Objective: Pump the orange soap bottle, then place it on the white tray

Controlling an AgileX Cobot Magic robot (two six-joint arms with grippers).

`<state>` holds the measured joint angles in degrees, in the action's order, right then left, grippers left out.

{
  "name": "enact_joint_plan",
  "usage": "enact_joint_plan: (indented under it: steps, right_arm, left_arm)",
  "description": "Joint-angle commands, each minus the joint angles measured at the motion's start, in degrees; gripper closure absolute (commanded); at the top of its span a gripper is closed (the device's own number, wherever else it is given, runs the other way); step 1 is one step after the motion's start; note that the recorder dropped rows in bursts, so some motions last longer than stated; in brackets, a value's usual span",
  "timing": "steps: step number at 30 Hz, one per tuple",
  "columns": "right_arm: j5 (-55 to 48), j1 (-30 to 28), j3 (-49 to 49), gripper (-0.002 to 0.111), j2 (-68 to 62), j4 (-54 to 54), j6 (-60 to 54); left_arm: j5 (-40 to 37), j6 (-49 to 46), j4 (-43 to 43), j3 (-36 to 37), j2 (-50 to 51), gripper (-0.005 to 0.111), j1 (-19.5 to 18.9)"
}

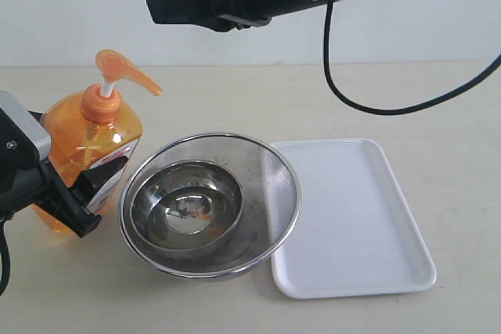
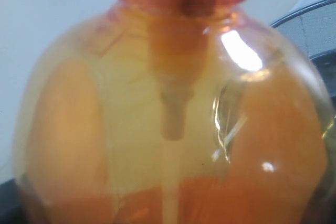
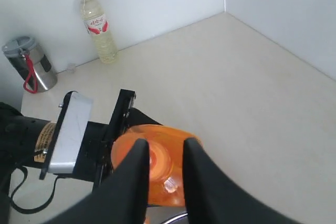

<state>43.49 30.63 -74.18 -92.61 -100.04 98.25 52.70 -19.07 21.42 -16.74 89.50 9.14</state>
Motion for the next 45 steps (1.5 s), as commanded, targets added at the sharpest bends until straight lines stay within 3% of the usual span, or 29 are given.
enact_joint_plan:
  steps: [1, 3, 5, 10, 17, 35, 45]
  right_arm:
    - [-0.71, -0.28, -0.21, 0.076, -0.70, 0.10, -3.53]
    - [-0.90, -0.28, -0.21, 0.058, -0.81, 0.10, -3.99]
    - [-0.09, -0.28, -0.21, 0.050, -0.81, 0.10, -2.43]
    - [-1.46, -0.28, -0.21, 0.066, -1.31, 0.10, -2.34]
    - [2.53, -0.28, -0.10, 0.104, -6.12, 0.10, -4.12]
    - [11.89, -0.28, -0.10, 0.100, -6.92, 0.10, -1.15]
    - [8.16, -0.28, -0.10, 0.100, -4.81, 0.10, -0.88]
  left_arm:
    - [1.67, 0.16, -0.57, -0.33, -0.33, 0.102, 0.20]
    - [1.67, 0.16, -0.57, -0.33, -0.33, 0.102, 0.20]
    - [1.67, 0.16, -0.57, -0.33, -0.33, 0.102, 0.20]
    - [1.68, 0.16, -0.47, -0.33, -0.33, 0.102, 0.20]
    - [1.91, 0.16, -0.47, -0.33, -0.33, 0.102, 0.20]
    - [2.16, 0.16, -0.58, -0.33, -0.33, 0.102, 0.20]
    - [2.16, 0.16, -0.58, -0.33, -0.33, 0.102, 0.20]
